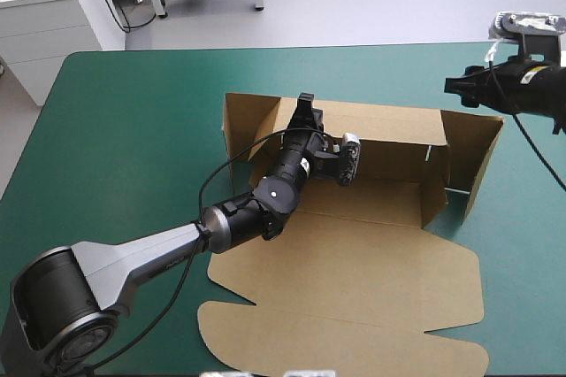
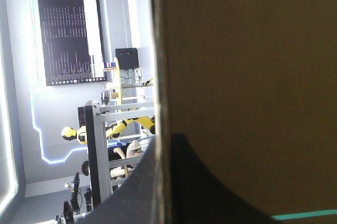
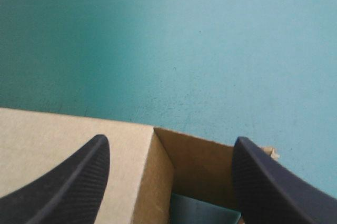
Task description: Fold the box
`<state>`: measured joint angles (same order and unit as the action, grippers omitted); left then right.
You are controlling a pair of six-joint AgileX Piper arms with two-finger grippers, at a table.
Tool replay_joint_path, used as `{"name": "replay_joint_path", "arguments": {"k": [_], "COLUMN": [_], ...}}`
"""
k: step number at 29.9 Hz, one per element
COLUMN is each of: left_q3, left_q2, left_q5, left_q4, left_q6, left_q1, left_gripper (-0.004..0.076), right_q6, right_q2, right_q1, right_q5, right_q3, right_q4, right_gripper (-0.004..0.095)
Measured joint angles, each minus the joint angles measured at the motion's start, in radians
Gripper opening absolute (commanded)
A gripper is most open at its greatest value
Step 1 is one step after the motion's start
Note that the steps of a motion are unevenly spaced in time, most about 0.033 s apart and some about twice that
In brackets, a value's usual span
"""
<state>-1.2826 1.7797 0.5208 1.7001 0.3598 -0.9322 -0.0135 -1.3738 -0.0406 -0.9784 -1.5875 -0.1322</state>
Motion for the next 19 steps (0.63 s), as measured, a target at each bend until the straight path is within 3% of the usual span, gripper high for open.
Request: {"name": "replay_joint_path", "arguments": {"k": [9,19], "left_q3": [0.000,0.000], "left_q2": [0.000,0.000], "left_q5": [0.003,0.026], "left_q4": [0.000,0.000], "left_q6": [-0.033,-0.043], "left_q1": [-0.033,-0.042], "left_gripper": [-0.0009,-0.0008], "right_q6": [-0.015,-0.111], "right_q2": [-0.204,-0.318], "right_q1": [-0.018,-0.165], "right_q5": [-0.028,-0.170], "right_q3": [-0.105,-0.107], "right_q4": [0.039,-0.021], "right_gripper": [0.0601,0.0580]}}
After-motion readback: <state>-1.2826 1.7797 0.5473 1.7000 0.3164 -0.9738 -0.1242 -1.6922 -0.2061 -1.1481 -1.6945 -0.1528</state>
